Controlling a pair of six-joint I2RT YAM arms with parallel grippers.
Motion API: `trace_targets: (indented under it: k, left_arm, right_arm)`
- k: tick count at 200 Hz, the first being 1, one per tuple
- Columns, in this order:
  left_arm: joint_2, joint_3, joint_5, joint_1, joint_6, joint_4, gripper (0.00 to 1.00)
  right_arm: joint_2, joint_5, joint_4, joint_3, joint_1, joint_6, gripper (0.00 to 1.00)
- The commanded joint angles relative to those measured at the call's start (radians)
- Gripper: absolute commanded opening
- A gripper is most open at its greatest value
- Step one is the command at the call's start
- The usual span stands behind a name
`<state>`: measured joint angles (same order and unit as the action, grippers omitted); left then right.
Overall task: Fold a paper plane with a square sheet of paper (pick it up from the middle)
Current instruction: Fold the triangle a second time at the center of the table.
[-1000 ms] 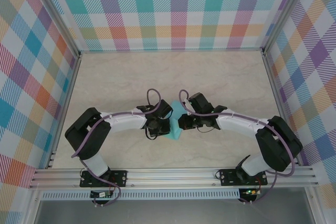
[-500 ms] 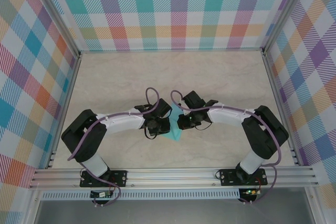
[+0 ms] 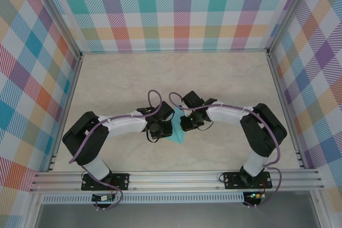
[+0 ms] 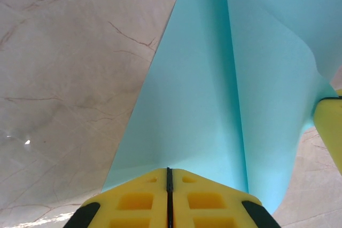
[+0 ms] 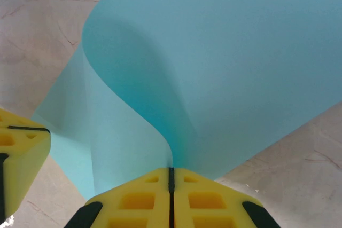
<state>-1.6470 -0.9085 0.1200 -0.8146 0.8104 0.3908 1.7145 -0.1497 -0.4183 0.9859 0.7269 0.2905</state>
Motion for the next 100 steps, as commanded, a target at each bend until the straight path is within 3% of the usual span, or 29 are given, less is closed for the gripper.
trace_targets:
  k: [1,100]
  left_arm:
    - [0.001,0.011,-0.004,0.009,-0.011,0.019,0.08]
    - [-0.017,0.017,0.000,0.009,-0.009,0.013,0.08]
  right_arm:
    - [0.014,0.030,-0.040,0.036,0.009,-0.034,0.08]
    - [0.036,0.070,-0.082,0.071,0.016,-0.034,0.08]
